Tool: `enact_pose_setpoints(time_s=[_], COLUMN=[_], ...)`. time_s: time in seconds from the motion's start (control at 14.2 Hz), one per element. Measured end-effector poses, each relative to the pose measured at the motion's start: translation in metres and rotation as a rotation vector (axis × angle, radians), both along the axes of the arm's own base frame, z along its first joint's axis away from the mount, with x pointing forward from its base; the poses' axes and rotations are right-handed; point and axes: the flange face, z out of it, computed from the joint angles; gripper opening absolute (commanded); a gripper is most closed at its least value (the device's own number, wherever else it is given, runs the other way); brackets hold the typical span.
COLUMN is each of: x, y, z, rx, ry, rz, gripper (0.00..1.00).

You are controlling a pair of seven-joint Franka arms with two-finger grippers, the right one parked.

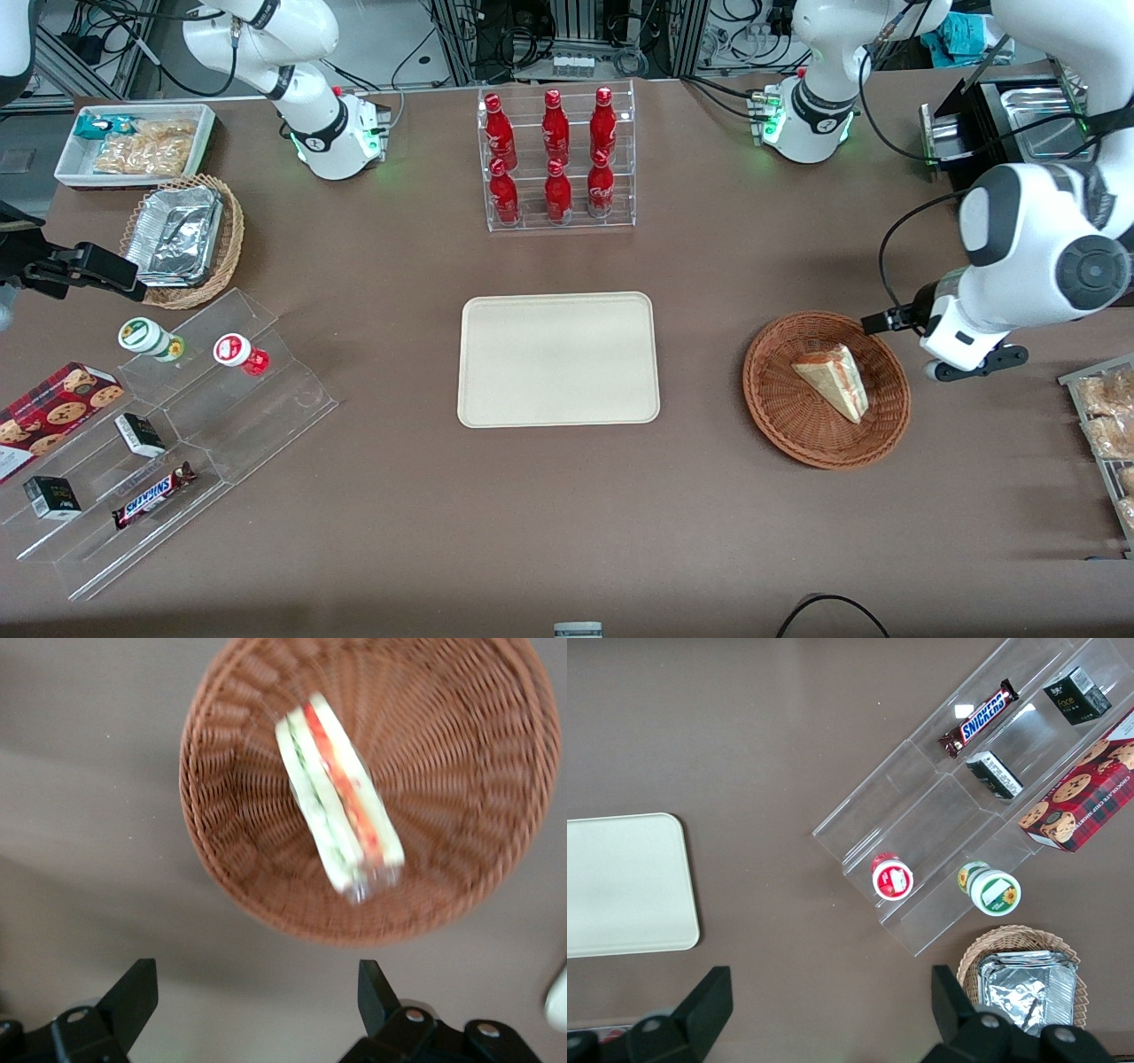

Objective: Place sandwich from basket to tray
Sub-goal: 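Move the left gripper over the wrapped sandwich in the wicker basket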

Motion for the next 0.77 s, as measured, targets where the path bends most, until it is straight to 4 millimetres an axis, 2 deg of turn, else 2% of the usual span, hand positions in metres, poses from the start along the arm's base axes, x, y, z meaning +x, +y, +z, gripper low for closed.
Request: enact_pose_setpoints(time_s=[0.14,0.35,0.49,0.77], x=[0.002,0.006,0.003,0.001], y=[-0.006,-0.027,-0.041,-0.043], z=[-0.003,-0.009,-0.023,-0.052], rx=[0.025,0.041,0.039,0.043], ry=[-0.039,-0.118,-0.159,-0.171], rz=[0.141,0.315,0.396,0.526], gripper=[1.00,1.00,1.00,1.00])
